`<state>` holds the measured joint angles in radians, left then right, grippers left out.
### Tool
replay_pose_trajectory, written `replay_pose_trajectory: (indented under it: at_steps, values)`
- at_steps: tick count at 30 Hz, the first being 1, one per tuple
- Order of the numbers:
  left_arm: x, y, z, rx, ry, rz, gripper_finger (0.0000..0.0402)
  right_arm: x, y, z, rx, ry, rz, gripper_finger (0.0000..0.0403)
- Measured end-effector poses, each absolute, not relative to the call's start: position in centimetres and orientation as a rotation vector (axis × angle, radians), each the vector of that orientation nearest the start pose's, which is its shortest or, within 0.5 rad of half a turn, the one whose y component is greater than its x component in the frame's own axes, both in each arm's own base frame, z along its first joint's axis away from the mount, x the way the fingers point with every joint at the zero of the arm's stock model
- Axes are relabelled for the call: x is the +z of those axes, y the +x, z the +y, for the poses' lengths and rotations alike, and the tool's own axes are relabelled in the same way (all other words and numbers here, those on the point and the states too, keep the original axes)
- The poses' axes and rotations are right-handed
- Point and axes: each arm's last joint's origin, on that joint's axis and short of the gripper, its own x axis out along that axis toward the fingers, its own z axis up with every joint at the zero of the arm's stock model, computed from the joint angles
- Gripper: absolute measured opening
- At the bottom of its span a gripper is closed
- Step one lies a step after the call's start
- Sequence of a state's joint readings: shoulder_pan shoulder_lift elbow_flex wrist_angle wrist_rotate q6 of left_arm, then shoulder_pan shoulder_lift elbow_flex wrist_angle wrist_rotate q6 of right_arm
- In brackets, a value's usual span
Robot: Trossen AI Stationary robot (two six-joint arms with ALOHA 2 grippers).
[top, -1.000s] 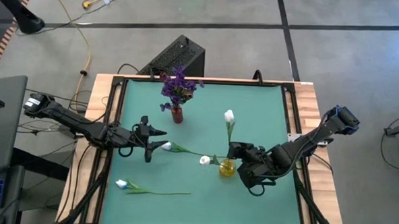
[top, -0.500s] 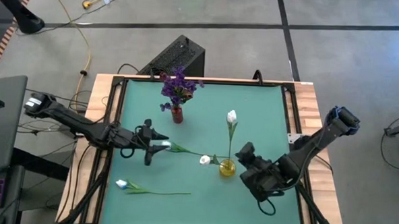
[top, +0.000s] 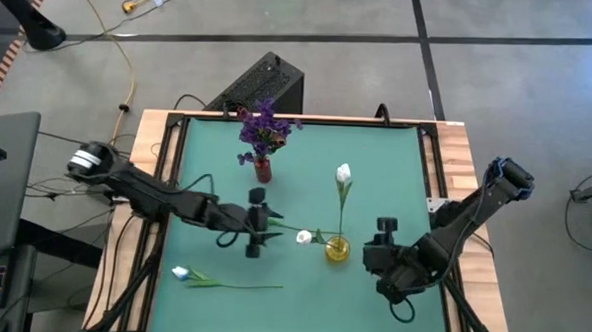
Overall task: Sort flowers into vase by color
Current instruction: Put the top white-blue flower into the yellow flower vase
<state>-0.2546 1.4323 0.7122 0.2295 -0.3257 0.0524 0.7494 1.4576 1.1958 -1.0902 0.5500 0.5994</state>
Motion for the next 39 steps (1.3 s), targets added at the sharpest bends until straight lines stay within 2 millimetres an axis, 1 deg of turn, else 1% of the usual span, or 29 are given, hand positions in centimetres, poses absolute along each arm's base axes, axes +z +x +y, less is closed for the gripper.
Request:
replay_pose_trajectory:
  at_steps: [2,6,9,12,18,25,39]
  values:
    - [20.2,29.7,-6.4,0.064,0.222,0.527,0.0215,26.2,19.5,17.2,-0.172,-0.286,1.033,0.0166]
    - [18.8,31.6,-5.9,0.043,0.24,0.637,0.0241,23.9,18.2,17.5,-0.243,-0.276,0.999,0.0166]
    - [17.5,32.5,-5.5,-0.007,0.213,0.674,0.0249,22.5,17.8,17.4,-0.275,-0.222,0.99,0.0166]
    - [16.2,33.0,-5.0,-0.054,0.184,0.704,0.0249,21.7,17.9,17.5,-0.27,-0.191,0.97,0.0166]
    - [14.8,33.3,-4.4,-0.046,0.136,0.747,0.0249,21.7,18.0,17.7,-0.257,-0.191,0.956,0.0166]
    - [13.1,33.4,-4.5,-0.071,0.107,0.803,0.0249,21.7,18.1,17.7,-0.243,-0.208,0.952,0.0166]
    - [12.6,33.0,-4.4,-0.058,0.091,0.868,0.0248,21.7,18.1,17.7,-0.244,-0.211,0.953,0.0166]
